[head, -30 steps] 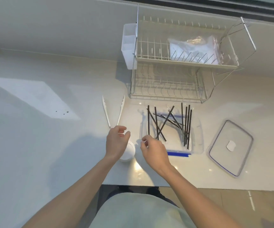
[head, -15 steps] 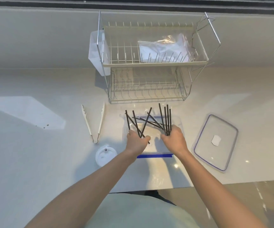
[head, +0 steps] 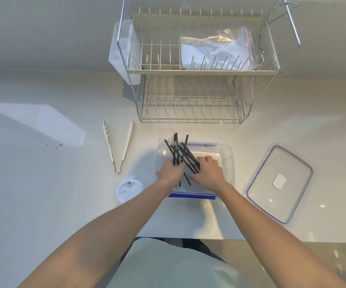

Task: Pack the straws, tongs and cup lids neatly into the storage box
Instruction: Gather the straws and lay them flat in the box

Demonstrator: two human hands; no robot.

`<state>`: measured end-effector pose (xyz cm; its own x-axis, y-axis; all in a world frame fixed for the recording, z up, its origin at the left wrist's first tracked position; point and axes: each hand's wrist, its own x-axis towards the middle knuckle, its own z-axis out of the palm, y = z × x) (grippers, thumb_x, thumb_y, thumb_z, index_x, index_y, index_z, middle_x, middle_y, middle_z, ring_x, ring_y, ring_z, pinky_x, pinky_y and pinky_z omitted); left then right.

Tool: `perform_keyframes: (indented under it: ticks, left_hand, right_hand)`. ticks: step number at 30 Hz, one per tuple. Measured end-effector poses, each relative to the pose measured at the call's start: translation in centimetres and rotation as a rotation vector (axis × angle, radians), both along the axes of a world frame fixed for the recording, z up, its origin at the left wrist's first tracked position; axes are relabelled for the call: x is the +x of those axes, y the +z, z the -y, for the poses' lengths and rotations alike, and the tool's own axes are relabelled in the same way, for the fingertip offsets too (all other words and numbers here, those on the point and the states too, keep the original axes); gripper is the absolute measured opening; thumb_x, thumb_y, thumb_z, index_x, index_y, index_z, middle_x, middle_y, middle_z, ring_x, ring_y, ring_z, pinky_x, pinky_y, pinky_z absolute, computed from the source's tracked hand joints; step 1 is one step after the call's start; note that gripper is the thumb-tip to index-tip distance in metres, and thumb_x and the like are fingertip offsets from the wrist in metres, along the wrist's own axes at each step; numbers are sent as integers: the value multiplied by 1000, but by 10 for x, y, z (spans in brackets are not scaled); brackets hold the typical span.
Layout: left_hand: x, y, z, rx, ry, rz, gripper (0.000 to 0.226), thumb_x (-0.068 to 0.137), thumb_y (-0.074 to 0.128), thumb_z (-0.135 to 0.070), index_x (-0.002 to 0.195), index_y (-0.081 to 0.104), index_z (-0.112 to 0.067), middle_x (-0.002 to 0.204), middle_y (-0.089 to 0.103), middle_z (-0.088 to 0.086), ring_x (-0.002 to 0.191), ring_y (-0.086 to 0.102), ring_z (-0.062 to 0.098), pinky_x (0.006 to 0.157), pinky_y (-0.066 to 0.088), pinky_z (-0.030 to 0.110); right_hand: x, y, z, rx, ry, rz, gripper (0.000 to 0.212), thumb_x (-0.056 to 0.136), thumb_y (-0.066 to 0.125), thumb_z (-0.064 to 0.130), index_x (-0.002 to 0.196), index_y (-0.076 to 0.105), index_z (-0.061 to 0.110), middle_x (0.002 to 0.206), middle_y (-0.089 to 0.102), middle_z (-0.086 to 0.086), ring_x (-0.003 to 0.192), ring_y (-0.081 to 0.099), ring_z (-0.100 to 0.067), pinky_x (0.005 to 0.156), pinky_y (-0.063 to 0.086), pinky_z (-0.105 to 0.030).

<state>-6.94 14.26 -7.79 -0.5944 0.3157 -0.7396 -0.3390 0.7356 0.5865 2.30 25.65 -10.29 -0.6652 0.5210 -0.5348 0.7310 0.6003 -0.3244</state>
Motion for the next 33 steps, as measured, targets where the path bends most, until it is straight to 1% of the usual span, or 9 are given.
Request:
perform_keyframes:
  ticks: [4,8,12,16,18,23,28,31,33]
  left_hand:
    - [1,-4,-3,96,77,100,26,105,46,-25,117,65,-12,103,70,6,98,65,23,92,55,38]
    - [5,-2,-6,141,147,212,27,104,46,-16,126,61,-9,120,72,15,113,68,33,101,55,50]
    - [4,0,-3,224,218,304,27,104,47,-14,129,53,-7,116,72,17,109,71,33,99,57,47]
    - [-1,6,3,325,177,345,30,99,46,-5,127,57,-7,113,75,14,106,73,29,95,58,37]
    - [-6,11,3,322,79,296,29,98,51,-11,124,63,-13,115,76,7,107,74,21,98,57,37]
    - [-27,35,-4,326,122,-13,61,92,68,-43,144,50,-17,127,65,6,118,63,23,106,50,46]
    - [-49,82,-18,716,135,-149,51,85,67,-58,131,57,-38,109,71,1,110,69,17,105,52,43]
    - [-49,98,-31,804,129,-224,34,91,63,-53,123,63,-40,104,74,-2,105,72,17,96,58,36]
    - [-42,94,-36,787,110,-228,20,100,61,-34,119,67,-32,99,76,1,95,73,17,91,61,38]
  right_hand:
    - [-5,0,4,-211,-2,-41,32,87,64,33,112,58,14,109,57,-9,98,60,-31,88,54,-48]
    - [-4,2,11,-562,-98,-204,31,75,75,28,101,68,14,82,67,-3,74,64,-22,70,56,-41]
    - [-2,0,9,-518,-107,-187,36,76,80,31,108,70,17,98,74,-3,90,70,-22,82,58,-40]
    - [-1,-3,5,-448,-134,-221,18,86,73,19,100,66,12,89,67,0,84,64,-22,73,52,-34]
    - [-2,1,1,-456,-153,-254,18,88,68,12,105,66,16,89,69,-1,84,66,-23,72,53,-30]
    - [-4,17,-6,-533,-274,-393,11,89,64,4,99,66,1,83,72,-17,73,70,-22,78,59,-53]
    - [-8,32,-5,-574,-329,-562,5,90,72,8,86,69,11,76,67,-3,63,59,-6,58,51,-17]
    - [-10,32,1,-623,-374,-585,4,88,75,13,87,71,13,74,67,5,62,60,-5,56,50,-17]
    - [-8,27,6,-671,-398,-565,11,85,77,15,91,71,8,74,71,0,65,66,-13,59,55,-22]
